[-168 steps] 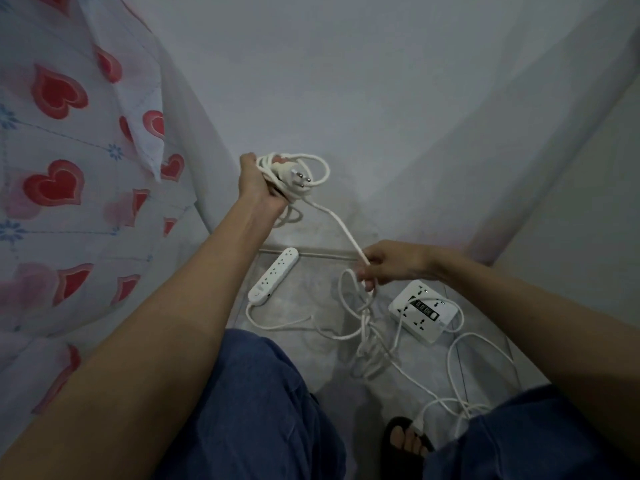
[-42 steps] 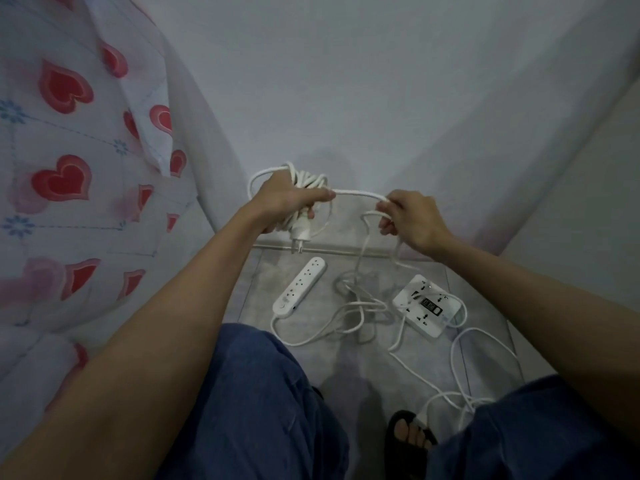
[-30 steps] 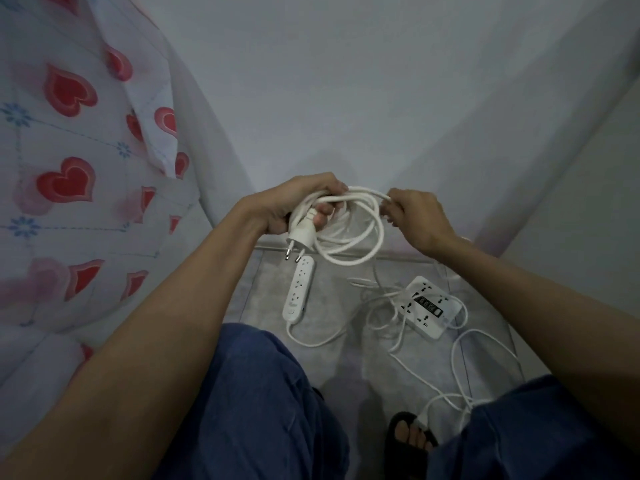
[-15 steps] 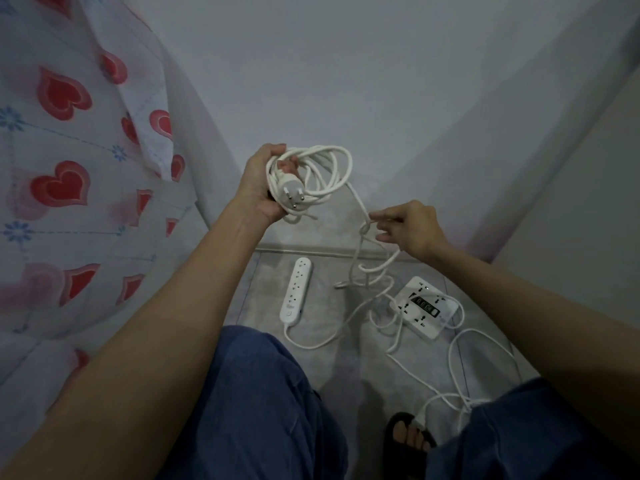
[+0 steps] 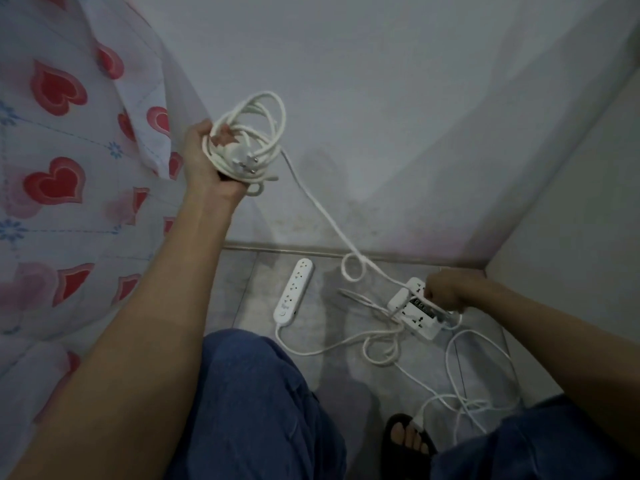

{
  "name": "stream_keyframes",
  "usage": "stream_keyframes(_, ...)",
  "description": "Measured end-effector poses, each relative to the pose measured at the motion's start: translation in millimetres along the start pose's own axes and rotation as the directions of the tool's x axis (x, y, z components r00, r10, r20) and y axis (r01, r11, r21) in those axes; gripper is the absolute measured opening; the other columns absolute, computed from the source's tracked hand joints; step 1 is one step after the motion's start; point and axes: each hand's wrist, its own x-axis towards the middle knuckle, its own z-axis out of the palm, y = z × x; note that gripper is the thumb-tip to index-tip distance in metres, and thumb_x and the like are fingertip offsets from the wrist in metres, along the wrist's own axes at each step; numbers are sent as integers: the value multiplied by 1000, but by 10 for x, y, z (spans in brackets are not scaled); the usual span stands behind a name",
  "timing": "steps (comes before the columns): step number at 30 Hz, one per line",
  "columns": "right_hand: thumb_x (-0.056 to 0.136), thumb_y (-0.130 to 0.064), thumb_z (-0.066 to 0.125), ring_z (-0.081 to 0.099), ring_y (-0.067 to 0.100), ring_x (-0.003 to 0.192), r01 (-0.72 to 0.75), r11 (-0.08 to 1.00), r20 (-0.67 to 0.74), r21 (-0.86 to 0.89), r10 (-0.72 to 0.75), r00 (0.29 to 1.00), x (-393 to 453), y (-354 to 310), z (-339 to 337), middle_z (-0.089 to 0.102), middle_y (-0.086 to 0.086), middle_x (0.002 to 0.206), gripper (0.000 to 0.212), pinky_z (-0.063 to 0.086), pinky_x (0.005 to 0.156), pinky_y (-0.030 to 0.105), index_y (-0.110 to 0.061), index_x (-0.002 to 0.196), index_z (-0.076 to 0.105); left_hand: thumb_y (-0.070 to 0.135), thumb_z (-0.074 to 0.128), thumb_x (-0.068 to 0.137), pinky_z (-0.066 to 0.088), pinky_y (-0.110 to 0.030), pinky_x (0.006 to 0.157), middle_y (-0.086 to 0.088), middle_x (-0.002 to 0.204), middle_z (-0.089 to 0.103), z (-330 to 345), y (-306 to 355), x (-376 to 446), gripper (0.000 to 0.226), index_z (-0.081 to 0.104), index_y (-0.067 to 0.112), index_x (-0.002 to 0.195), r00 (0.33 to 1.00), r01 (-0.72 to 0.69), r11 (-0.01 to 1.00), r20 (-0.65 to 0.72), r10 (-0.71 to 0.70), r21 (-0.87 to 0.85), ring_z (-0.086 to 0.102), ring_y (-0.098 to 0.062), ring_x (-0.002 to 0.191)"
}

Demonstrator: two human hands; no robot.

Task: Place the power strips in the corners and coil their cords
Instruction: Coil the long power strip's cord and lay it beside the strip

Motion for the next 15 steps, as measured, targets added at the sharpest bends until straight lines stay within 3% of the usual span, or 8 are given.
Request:
stream_keyframes(2, 82, -14, 66, 68, 21, 69, 68, 997, 3, 36, -68, 998, 40, -89, -16, 71, 6, 86, 18, 49, 45, 20, -11, 97, 76, 17, 44, 88, 43, -18, 50, 1, 49, 48, 70, -111, -73, 21, 50, 11, 68, 998, 51, 992, 37, -56, 116, 48, -10, 42)
stream_keyframes(4, 86, -10, 59, 66, 26, 96, 130, 991, -71, 22, -128, 989, 138, -199, -23, 69, 13, 110, 21, 53, 70, 27, -6, 105, 68, 18, 40, 94, 37, -13, 37, 3, 42, 43, 196, -285, -155, 25, 45, 11, 71, 983, 153, 975, 76, -167, 163, 42, -5, 33)
stream_keyframes(5, 89, -8, 55, 61, 29, 109, 163, 983, -152, 88, -149, 977, 189, -257, -59, 62, 18, 123, 27, 49, 83, 29, -7, 115, 59, 18, 40, 94, 34, -12, 34, 4, 40, 42, 247, -338, -178, 26, 44, 10, 70, 972, 197, 960, 87, -218, 199, 39, -4, 31)
stream_keyframes(6, 90, -8, 54, 55, 32, 117, 196, 943, -238, 271, -132, 962, 217, -316, -124, 54, 21, 133, 44, 45, 91, 32, -7, 133, 45, 17, 40, 95, 34, -12, 32, 4, 39, 41, 315, -383, -221, 26, 44, 9, 70, 960, 229, 939, 103, -262, 258, 38, -4, 29)
stream_keyframes(8, 90, -11, 57, 47, 34, 128, 340, 703, -394, 625, -92, 914, 186, -450, -318, 40, 21, 145, 76, 43, 100, 37, -16, 151, 13, 17, 42, 95, 36, -13, 32, 3, 40, 44, 415, -437, -293, 24, 46, 7, 73, 923, 292, 885, 134, -360, 364, 40, -4, 29)
stream_keyframes(9, 90, -14, 60, 41, 33, 133, 417, 575, -458, 704, -82, 885, 150, -535, -438, 35, 17, 151, 82, 40, 104, 36, -21, 153, 7, 18, 42, 95, 37, -14, 33, 3, 40, 45, 454, -458, -331, 24, 47, 5, 75, 901, 321, 856, 146, -407, 405, 41, -4, 30)
stream_keyframes(12, 92, -32, 61, 32, 22, 139, 520, 405, -523, 752, -113, 845, 112, -741, -601, 30, 5, 153, 71, 32, 105, 29, -27, 150, 20, 20, 44, 94, 38, -11, 35, 2, 40, 48, 542, -506, -424, 23, 49, 4, 78, 867, 374, 828, 160, -473, 419, 41, -3, 30)
stream_keyframes(15, 98, -31, 51, 49, 19, 116, 582, 390, -588, 714, -118, 800, 134, -784, -610, 54, 5, 126, 24, 38, 97, 30, -20, 119, 55, 22, 46, 92, 37, -10, 38, 3, 40, 47, 576, -519, -447, 24, 50, 4, 77, 840, 428, 821, 167, -516, 378, 42, -2, 30)
